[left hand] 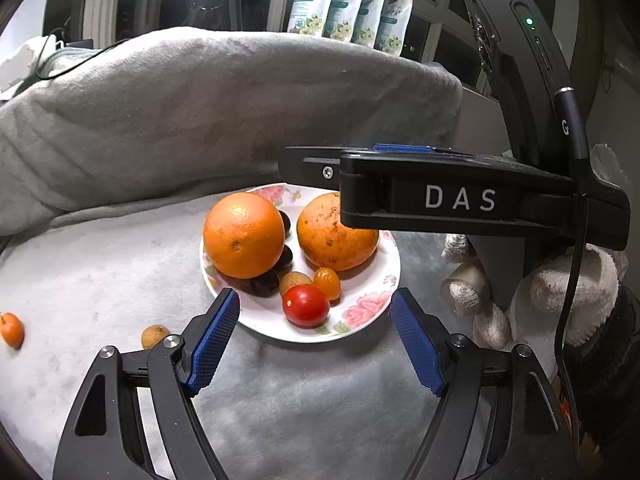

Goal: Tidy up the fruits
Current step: 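Withdraw both open tools from the plate toward the remaining fruits on the fleece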

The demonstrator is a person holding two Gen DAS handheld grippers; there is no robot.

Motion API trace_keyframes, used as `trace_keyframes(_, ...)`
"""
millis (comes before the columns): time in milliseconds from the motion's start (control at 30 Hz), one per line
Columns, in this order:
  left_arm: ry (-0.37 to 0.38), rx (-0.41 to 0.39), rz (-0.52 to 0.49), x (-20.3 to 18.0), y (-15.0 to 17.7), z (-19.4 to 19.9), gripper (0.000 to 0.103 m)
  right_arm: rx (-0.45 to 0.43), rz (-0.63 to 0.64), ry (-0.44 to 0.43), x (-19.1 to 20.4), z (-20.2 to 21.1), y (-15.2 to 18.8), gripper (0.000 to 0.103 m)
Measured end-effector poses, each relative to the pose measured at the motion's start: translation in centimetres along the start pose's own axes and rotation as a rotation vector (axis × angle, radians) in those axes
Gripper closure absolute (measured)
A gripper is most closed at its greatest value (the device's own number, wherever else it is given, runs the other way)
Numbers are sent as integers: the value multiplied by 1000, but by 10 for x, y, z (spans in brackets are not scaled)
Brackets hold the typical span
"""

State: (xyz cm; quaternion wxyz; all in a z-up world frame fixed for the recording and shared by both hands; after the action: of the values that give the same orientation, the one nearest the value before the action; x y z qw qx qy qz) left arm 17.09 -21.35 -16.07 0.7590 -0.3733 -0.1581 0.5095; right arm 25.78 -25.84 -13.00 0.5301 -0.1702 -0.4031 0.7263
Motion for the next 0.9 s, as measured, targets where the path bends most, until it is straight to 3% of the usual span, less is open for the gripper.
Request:
trace_keyframes(567, -25, -64, 35, 24, 1, 40, 25, -19, -23, -64, 25, 19, 3, 5)
trace_keyframes(900, -86, -111, 126, 77, 12, 73, 25, -77, -1, -92, 61, 35, 0, 5)
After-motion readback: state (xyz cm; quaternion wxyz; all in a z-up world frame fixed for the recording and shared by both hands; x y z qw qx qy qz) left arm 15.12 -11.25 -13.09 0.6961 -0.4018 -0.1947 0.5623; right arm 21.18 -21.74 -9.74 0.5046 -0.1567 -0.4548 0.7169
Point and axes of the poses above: each gripper's, at about its wrist camera, not at the fingertips, and z roughly against the way its jaws point, x to its left, y to its underside, the point moved 9 cm from there along -z, roughly the way its jaws point, and after that the axes turned 1 degree about -z, right-handed, at the moved point
